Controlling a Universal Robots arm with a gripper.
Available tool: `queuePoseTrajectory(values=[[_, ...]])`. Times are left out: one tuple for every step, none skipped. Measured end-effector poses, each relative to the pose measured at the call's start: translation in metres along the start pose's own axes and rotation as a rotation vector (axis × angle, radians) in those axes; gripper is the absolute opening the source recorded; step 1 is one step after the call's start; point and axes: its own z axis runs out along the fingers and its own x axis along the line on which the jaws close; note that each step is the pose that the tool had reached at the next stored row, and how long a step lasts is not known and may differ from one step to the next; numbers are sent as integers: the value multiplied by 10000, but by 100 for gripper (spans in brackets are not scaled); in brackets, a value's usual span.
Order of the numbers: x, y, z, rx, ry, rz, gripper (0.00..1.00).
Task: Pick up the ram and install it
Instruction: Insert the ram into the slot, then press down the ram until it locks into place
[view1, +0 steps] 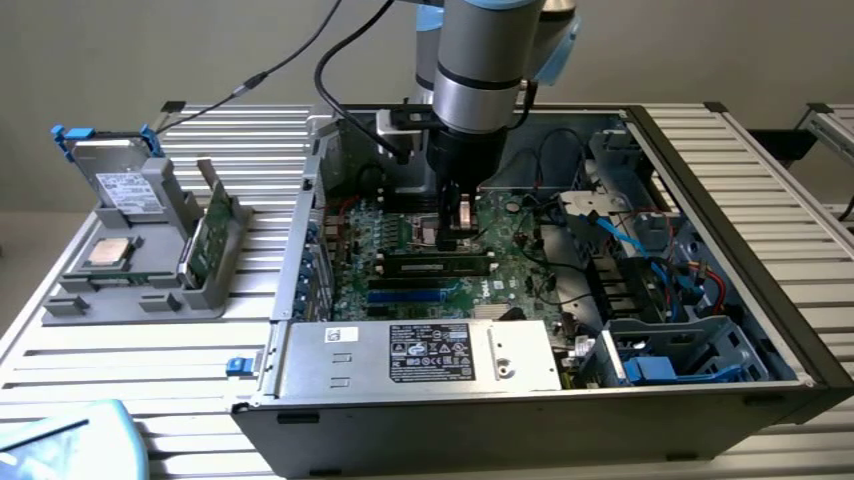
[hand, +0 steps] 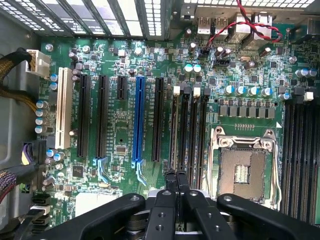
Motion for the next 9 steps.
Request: queuePoseTrajectory(values=[[0, 0, 0, 0, 0, 0, 11], [0, 0, 0, 0, 1, 0, 11], [0, 0, 0, 0, 0, 0, 11], [0, 0, 0, 0, 0, 0, 11], [0, 0, 0, 0, 0, 0, 11], [0, 0, 0, 0, 1, 0, 11], [0, 0, 0, 0, 1, 1, 11], [0, 0, 0, 0, 0, 0, 11], [0, 0, 0, 0, 1, 0, 11]])
